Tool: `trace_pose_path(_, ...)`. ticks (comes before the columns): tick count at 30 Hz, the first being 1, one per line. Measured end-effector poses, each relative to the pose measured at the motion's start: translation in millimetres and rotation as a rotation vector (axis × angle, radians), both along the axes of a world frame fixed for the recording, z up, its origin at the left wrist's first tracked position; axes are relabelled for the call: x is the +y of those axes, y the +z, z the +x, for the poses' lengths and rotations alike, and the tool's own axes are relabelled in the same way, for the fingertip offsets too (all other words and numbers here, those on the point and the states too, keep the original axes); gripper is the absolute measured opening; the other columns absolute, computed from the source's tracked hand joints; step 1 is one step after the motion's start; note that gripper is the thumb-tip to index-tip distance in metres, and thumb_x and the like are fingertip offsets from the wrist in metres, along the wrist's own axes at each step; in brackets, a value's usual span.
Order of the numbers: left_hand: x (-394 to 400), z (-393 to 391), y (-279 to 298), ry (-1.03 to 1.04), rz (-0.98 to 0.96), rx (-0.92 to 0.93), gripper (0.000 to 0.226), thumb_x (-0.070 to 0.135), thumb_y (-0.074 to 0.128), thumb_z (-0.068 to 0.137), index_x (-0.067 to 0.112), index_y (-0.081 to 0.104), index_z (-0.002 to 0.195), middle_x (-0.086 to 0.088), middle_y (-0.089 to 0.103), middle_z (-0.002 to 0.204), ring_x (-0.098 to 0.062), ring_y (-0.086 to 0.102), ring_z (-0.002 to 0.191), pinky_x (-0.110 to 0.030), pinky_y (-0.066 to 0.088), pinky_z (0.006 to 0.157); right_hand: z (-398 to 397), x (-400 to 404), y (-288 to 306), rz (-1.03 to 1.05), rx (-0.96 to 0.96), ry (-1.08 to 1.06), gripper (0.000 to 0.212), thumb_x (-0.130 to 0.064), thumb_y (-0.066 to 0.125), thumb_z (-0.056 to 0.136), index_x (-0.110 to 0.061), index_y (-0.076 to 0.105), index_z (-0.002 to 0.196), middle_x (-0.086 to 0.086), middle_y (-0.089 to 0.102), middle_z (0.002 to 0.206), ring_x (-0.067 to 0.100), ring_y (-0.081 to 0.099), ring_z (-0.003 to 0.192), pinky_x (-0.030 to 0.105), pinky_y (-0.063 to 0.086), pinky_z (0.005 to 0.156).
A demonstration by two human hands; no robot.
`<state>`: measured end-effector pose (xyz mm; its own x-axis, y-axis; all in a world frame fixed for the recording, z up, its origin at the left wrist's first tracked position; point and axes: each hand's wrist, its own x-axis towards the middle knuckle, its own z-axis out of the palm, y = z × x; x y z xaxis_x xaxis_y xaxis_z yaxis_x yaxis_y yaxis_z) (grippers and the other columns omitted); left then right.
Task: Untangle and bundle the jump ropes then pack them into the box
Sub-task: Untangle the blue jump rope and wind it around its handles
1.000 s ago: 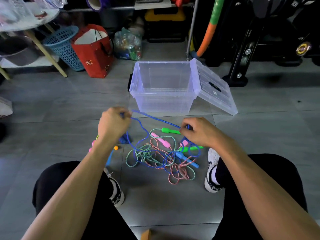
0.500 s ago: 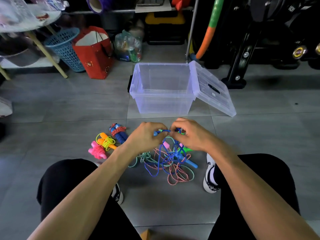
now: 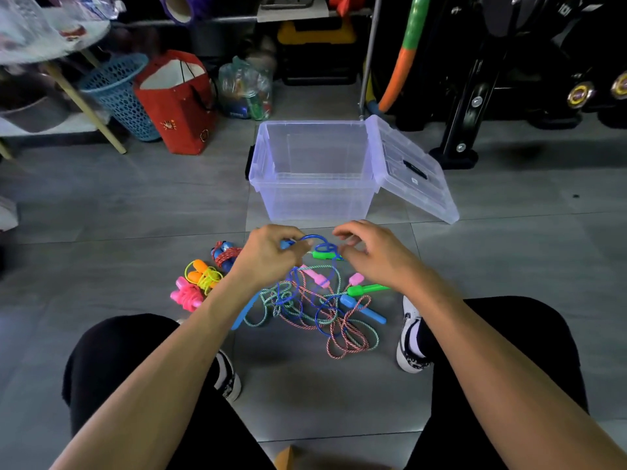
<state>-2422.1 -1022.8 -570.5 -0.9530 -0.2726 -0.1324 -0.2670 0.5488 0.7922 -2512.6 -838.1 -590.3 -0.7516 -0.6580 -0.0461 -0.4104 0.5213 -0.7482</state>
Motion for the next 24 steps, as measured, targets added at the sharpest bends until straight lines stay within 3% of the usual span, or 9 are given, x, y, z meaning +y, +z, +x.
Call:
trace_pose_path(2,4.7,0.8,2.8,-0.075,-0.023,0.02,0.024,0.027,0.065,0.092,0.024,0.067,0.068,-0.004,0.068,0.065,-0.003,0.045,0.037,-0.02,0.043,0.046,4.0,-7.2,0.8,-0.023,-0.001,0.062,0.02,-0.021,0.063,0.09,-0.018,0.067,0.11,-0.004,0.066,0.104,0.01,0.06,0.092,0.016,0.045,0.078)
trace_pose_path(5,5.5,2.5,8.6,-0.08,0.126,0.036,0.022,0.024,0.063,0.094,0.021,0.07,0.074,-0.008,0.067,0.069,-0.011,0.047,0.04,-0.023,0.041,0.043,7.0,-15.8,-4.6,0.049,0.044,0.11,0.013,-0.023,0.061,0.092,-0.012,0.068,0.091,0.006,0.065,0.081,0.021,0.059,0.078,0.035,0.047,0.073)
trace_pose_path(9,-7.2,0.1,9.6,0.17,0.34,0.063,0.022,0.021,0.063,0.094,0.012,0.07,0.075,-0.007,0.062,0.061,-0.022,0.044,0.039,-0.022,0.039,0.041,7.0,-18.1,1.6,0.055,-0.013,0.045,0.026,-0.023,0.055,0.094,-0.01,0.06,0.073,0.009,0.058,0.064,0.018,0.045,0.056,0.034,0.039,0.056)
trace_pose_path(12,-19.3,-1.3,7.5,0.387,0.468,0.081,0.024,0.021,0.063,0.093,0.011,0.07,0.072,-0.006,0.059,0.058,-0.021,0.043,0.044,-0.023,0.04,0.044,4.3,-13.9,4.5,0.095,-0.015,0.0,0.023,-0.018,0.055,0.09,-0.005,0.059,0.072,0.013,0.053,0.064,0.019,0.043,0.058,0.039,0.044,0.056)
trace_pose_path(14,-23.7,-2.3,4.6,0.474,0.496,0.049,0.023,0.021,0.063,0.092,0.012,0.069,0.07,-0.005,0.059,0.057,-0.021,0.043,0.043,-0.025,0.038,0.047,2.1,-11.5,2.0,0.178,0.022,-0.012,0.023,-0.017,0.054,0.088,-0.008,0.057,0.067,0.007,0.049,0.059,0.025,0.047,0.062,0.039,0.041,0.057)
trace_pose_path(17,-26.8,-1.2,-7.0,0.396,0.273,-0.169,0.015,0.02,0.06,0.09,0.012,0.068,0.08,-0.005,0.063,0.058,-0.018,0.041,0.032,-0.02,0.035,0.044,2.6,-10.9,2.4,0.186,-0.034,0.016,0.028,-0.017,0.053,0.092,-0.011,0.051,0.065,0.008,0.05,0.061,0.034,0.058,0.066,0.039,0.044,0.057)
trace_pose_path(19,-24.4,4.3,-11.0,0.208,-0.018,-0.321,0.023,0.028,0.062,0.089,0.017,0.066,0.108,-0.004,0.068,0.065,-0.017,0.051,0.036,-0.02,0.042,0.043,4.2,-11.8,3.3,0.167,-0.05,0.053,0.026,-0.017,0.053,0.093,-0.003,0.058,0.073,0.019,0.056,0.07,0.036,0.06,0.067,0.044,0.049,0.061)
trace_pose_path(22,-14.1,10.6,-12.3,-0.07,-0.291,-0.223,0.065,0.038,0.066,0.086,0.035,0.037,0.145,-0.001,0.071,0.087,-0.023,0.067,0.081,-0.031,0.053,0.075,6.1,-12.6,3.6,0.184,-0.01,0.091,0.028,-0.022,0.054,0.093,-0.003,0.06,0.073,0.015,0.057,0.065,0.027,0.053,0.057,0.041,0.044,0.057)
trace_pose_path(24,-3.7,10.3,-12.6,-0.192,-0.244,-0.089,0.05,0.038,0.061,0.091,0.039,0.045,0.139,0.003,0.072,0.085,-0.02,0.065,0.083,-0.031,0.052,0.079,7.7,-15.2,5.0,0.185,-0.008,0.121,0.029,-0.025,0.054,0.093,-0.006,0.06,0.073,0.007,0.056,0.06,0.021,0.046,0.056,0.037,0.039,0.055)
